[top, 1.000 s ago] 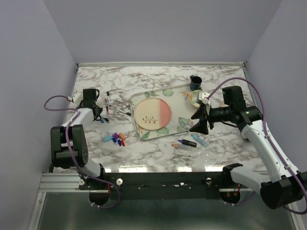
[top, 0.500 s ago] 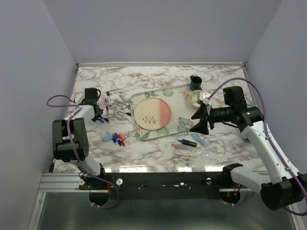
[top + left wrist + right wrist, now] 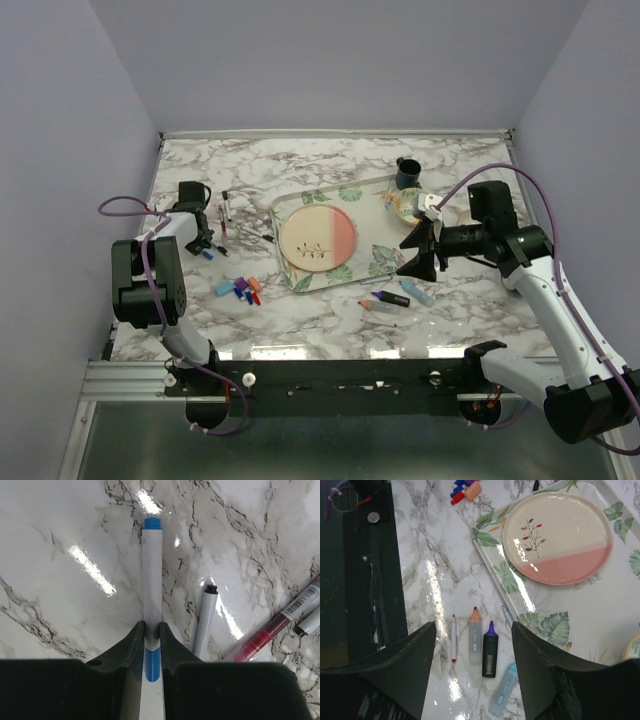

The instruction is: Open the pen caps

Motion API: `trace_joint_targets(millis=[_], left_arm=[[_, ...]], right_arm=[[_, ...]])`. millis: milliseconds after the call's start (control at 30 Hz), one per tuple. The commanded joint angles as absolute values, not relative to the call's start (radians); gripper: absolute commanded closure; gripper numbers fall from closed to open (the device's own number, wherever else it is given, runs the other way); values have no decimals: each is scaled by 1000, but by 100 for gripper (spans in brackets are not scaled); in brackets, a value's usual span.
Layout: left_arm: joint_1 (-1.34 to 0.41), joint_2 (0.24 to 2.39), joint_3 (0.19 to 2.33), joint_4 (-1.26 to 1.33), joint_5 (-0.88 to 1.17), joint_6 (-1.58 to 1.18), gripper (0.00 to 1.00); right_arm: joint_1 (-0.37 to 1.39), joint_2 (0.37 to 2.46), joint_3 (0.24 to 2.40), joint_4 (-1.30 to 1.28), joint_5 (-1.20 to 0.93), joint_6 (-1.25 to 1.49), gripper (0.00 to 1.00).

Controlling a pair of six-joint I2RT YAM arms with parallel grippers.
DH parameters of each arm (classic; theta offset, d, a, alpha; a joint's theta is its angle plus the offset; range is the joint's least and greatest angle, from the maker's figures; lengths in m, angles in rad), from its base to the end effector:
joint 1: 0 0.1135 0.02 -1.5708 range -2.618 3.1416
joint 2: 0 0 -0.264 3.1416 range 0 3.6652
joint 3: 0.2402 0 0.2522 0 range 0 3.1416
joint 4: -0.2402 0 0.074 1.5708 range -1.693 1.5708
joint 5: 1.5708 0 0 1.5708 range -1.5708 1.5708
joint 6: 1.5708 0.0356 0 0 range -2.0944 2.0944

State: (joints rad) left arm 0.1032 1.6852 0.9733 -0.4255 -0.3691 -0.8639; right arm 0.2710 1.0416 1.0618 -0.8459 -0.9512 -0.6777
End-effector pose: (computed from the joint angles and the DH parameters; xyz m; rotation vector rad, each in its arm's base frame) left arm 0.3168 0.0457 0.1639 -1.3017 2.2494 0.2379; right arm 0.1798 0.0800 0.3367 -1.3299 1.6685 0.8900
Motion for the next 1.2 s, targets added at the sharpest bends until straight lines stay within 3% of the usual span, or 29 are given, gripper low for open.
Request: trace_joint_targets(millis=[0,233,400,533,667,867,1167], left_arm=[[109,1666,957,-448,-417,-876,83],[110,1369,803,-292,-307,-818,100],[107,1184,703,-160,-94,-778,100],[80,1097,623,-39,211,-767,100],[-79,1114,626,40,501,-747,100],[-418,1230,692,68,684,-716,100],[-686,1411,772,32,897,-626,100]], right_arm=[[268,1017,1054,-831,-948,-675,30],[270,1019,1049,-830,-950,-681,30],[270,1028,1042,-828,-962,-693,30],[270,1028,1037,-839,-976,-736,30],[270,999,993,-839,-997,-854,30],[272,989,876,-873,-1017,-1152,30],[322,988,830,-936,-1059,-1392,25]])
